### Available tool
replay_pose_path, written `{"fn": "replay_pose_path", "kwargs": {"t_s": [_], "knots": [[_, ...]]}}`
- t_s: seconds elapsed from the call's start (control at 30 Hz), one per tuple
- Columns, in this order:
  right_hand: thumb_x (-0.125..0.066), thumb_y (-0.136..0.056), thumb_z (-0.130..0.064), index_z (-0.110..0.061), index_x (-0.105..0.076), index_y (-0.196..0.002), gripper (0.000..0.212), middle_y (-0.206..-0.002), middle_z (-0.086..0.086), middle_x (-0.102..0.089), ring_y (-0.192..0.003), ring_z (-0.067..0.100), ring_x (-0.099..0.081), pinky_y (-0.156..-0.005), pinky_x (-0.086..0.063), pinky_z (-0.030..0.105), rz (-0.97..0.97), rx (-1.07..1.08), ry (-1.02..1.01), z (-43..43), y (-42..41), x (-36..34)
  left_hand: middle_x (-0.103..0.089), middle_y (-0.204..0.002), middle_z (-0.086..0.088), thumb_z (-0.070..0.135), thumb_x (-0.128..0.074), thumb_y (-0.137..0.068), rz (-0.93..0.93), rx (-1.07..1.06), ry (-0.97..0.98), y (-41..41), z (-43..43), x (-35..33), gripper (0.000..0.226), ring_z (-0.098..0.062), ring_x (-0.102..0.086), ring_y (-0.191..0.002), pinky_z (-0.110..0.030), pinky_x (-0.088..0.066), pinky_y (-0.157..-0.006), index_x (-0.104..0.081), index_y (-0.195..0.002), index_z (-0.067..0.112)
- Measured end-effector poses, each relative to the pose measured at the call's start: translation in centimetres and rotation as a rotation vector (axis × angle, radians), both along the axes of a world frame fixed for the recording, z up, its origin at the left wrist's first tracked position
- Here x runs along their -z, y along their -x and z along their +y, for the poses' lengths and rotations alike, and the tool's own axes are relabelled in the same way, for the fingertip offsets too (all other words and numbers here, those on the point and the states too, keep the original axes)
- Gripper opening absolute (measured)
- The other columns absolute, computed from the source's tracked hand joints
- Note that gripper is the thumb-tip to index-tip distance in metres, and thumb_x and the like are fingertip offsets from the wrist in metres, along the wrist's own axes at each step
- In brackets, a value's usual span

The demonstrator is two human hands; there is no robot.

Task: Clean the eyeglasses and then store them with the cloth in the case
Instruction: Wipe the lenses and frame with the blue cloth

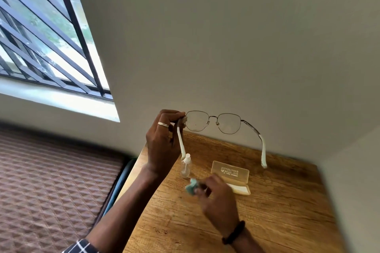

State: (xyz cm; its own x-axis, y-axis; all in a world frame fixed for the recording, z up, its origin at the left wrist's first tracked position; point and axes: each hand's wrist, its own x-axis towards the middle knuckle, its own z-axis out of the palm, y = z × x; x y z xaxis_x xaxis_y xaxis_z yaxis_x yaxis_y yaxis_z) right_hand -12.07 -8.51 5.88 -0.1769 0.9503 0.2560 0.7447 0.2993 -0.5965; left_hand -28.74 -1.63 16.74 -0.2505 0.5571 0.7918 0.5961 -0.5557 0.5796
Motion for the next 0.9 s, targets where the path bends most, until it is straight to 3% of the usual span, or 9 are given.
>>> {"fn": "replay_pose_path", "kwargs": {"t_s": [0.17, 0.33, 0.47, 0.57, 0.73, 0.83, 0.9], "knots": [[-0.067, -0.084, -0.021, -0.015, -0.067, -0.098, 0.015, -0.092, -0.010, -0.062, -0.082, -0.002, -0.060, -0.064, -0.048, 0.008, 0.292, 0.135, -0.444, 0.2, -3.6, -12.9, -0.067, -0.085, -0.010, -0.010, -0.067, -0.085, 0.055, 0.042, -0.043, -2.9, 0.6, -1.0, 0.005, 0.000, -0.059, -0.077, -0.005, -0.044, -0.073, -0.067, -0.088, -0.007], [-0.069, -0.084, -0.016, -0.012, -0.064, -0.087, 0.007, -0.085, -0.004, -0.062, -0.063, 0.004, -0.054, -0.050, -0.047, 0.019, 0.203, 0.283, -0.703, 1.3, -4.5, -17.4, -0.067, -0.086, -0.013, -0.010, -0.070, -0.082, 0.179, 0.137, -0.104, -5.8, 0.8, -2.4, 0.010, -0.005, -0.058, -0.078, -0.003, -0.044, -0.073, -0.066, -0.090, -0.006], [-0.066, -0.085, -0.022, -0.014, -0.063, -0.084, 0.008, -0.084, -0.004, -0.062, -0.061, 0.003, -0.049, -0.048, -0.045, 0.018, 0.097, 0.366, -0.752, 2.9, -4.9, -18.0, -0.067, -0.088, -0.013, -0.003, -0.068, -0.085, 0.231, 0.200, -0.188, -7.7, 1.1, -3.3, 0.012, -0.007, -0.059, -0.081, -0.010, -0.049, -0.070, -0.064, -0.096, -0.001], [-0.066, -0.087, -0.023, -0.014, -0.066, -0.086, 0.009, -0.085, -0.003, -0.062, -0.060, 0.007, -0.053, -0.046, -0.049, 0.024, 0.052, 0.399, -0.745, 3.7, -5.3, -18.3, -0.067, -0.088, -0.013, 0.010, -0.056, -0.098, 0.222, 0.233, -0.243, -8.9, 1.0, -4.0, 0.005, -0.008, -0.059, -0.078, -0.014, -0.050, -0.067, -0.058, -0.101, 0.006], [-0.071, -0.087, -0.022, -0.017, -0.073, -0.103, 0.017, -0.094, -0.005, -0.062, -0.067, 0.005, -0.058, -0.054, -0.053, 0.019, 0.010, 0.250, -0.638, 3.5, -6.2, -18.3, -0.068, -0.089, -0.013, 0.010, -0.057, -0.093, 0.235, 0.229, -0.240, -9.3, 1.4, -4.5, 0.010, -0.007, -0.059, -0.081, -0.008, -0.048, -0.072, -0.056, -0.103, 0.008], [-0.073, -0.085, -0.025, -0.020, -0.073, -0.101, 0.017, -0.094, -0.008, -0.061, -0.068, 0.006, -0.059, -0.056, -0.054, 0.018, -0.119, 0.186, -0.551, 2.9, -7.3, -18.3, -0.068, -0.089, -0.013, 0.011, -0.055, -0.095, 0.238, 0.233, -0.247, -9.0, 1.4, -4.3, 0.009, -0.007, -0.060, -0.083, -0.007, -0.048, -0.074, -0.057, -0.103, 0.008], [-0.075, -0.081, -0.023, -0.019, -0.073, -0.095, 0.014, -0.092, -0.007, -0.061, -0.067, 0.007, -0.059, -0.056, -0.053, 0.018, -0.135, 0.255, -0.567, 2.8, -7.8, -18.9, -0.068, -0.090, -0.013, 0.014, -0.052, -0.098, 0.254, 0.255, -0.250, -9.0, 1.1, -3.9, 0.009, -0.008, -0.061, -0.082, -0.013, -0.051, -0.071, -0.056, -0.104, 0.009]]}}
